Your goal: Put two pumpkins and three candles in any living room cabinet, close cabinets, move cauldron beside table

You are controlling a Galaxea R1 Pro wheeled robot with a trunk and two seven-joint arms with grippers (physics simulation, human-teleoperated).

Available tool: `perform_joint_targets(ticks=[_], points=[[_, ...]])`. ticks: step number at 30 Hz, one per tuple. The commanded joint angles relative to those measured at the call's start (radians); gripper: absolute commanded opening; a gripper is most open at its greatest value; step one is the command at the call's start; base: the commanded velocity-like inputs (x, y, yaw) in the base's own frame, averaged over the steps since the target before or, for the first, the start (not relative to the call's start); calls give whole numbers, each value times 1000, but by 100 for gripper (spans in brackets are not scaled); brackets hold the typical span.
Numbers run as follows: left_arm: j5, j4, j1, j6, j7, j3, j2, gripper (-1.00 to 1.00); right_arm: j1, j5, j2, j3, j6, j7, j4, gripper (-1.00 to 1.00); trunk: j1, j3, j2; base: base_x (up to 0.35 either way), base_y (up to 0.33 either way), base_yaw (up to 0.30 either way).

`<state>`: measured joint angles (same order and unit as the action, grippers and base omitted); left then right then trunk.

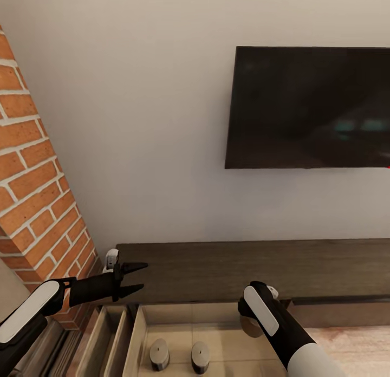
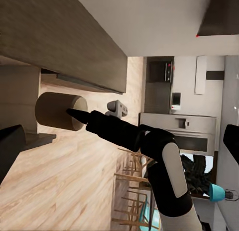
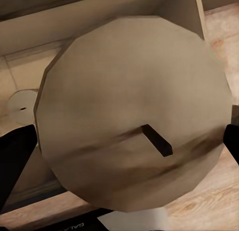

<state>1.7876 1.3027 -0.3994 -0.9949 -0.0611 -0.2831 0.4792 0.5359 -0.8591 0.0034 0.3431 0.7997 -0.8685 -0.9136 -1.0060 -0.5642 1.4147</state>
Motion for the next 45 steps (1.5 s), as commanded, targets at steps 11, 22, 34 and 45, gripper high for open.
perform_joint_targets(ticks=[11, 22, 34, 45], points=[[-4, 0, -1, -1, -6, -2, 1, 100, 1, -9, 0, 3, 4, -3, -2, -100, -42, -36, 78, 0, 0, 0], [-4, 0, -1, -1, -6, -2, 1, 100, 1, -9, 0, 4, 3, -3, 3, -100, -84, -70, 155, 0, 0, 0], [-2, 194, 78, -2, -118, -7, 1, 100, 1, 13, 1, 6, 1, -3, 14, -100, -130, -108, 239, 0, 0, 0], [-2, 212, 86, -2, -135, -7, 1, 100, 1, 47, 0, 5, 1, -1, 15, -100, -173, -142, 316, 0, 0, 0]])
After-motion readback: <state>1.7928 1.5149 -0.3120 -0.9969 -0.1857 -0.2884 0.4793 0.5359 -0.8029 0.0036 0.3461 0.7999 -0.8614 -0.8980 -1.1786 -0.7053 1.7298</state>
